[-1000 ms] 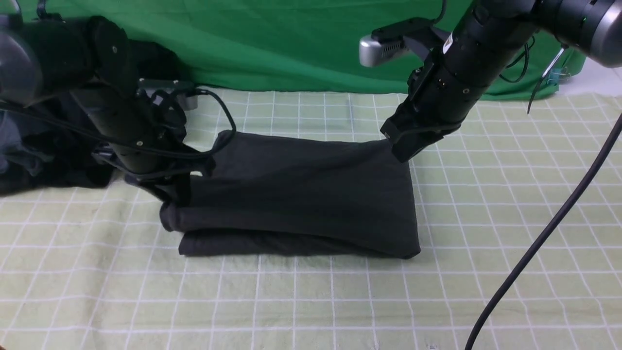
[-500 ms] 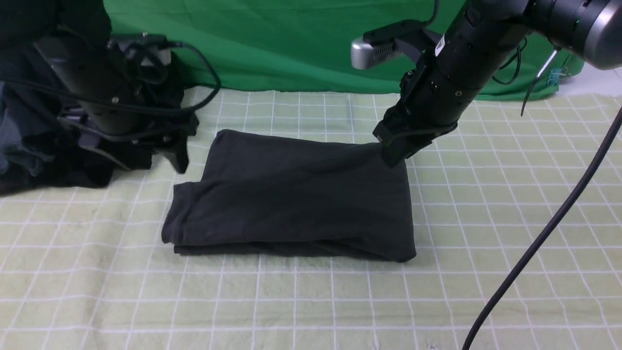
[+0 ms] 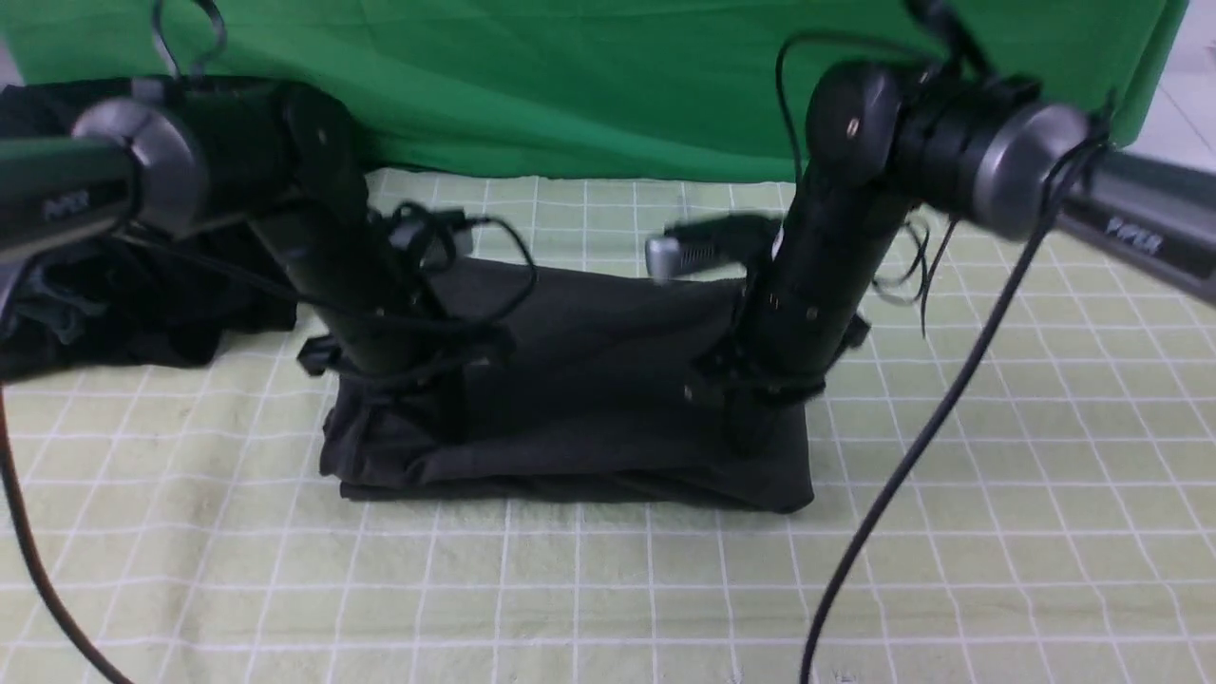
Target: Fold a long-sleeved shirt over a green coffee tablecloth.
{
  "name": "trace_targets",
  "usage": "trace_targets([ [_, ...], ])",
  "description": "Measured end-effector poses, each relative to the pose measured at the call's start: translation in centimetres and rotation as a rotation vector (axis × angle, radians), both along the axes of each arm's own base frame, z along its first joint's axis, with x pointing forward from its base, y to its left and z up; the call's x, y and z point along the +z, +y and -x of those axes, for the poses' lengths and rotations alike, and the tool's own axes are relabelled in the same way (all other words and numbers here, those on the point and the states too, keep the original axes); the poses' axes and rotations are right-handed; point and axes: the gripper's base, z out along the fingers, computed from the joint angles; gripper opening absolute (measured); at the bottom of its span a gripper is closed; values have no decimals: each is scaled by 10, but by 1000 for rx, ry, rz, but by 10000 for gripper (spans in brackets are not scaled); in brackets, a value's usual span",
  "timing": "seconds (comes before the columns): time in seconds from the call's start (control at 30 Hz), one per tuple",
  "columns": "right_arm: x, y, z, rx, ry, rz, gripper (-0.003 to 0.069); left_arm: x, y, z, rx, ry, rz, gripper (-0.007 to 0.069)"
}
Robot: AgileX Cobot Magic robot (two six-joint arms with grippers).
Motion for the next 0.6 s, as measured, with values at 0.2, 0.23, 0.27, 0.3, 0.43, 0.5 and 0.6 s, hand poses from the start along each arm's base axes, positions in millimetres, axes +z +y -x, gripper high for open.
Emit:
trace_targets([
  [0.2, -21, -7, 9, -37, -8, 16, 3, 1, 1, 2, 16, -25, -6, -6],
  [0.23, -18, -9, 10, -46, -15, 15, 3, 4, 2, 3, 15, -32, -9, -6],
  [0.27, -16, -11, 11, -45, -22, 22, 3, 7, 2, 5, 14, -39, -12, -6],
  [0.3, -10, -13, 13, -38, -35, 30, 3, 11, 3, 6, 6, -48, -22, -6],
  [0.43, 34, -30, 19, -16, -153, 72, 3, 48, 11, 16, -20, -136, -57, -6],
  [0.5, 75, -38, 27, -28, -259, 36, 3, 83, 13, 27, -17, -218, -39, -6],
  [0.6, 155, -55, 58, -67, -495, -81, 3, 134, 16, 51, -1, -344, 23, -6],
])
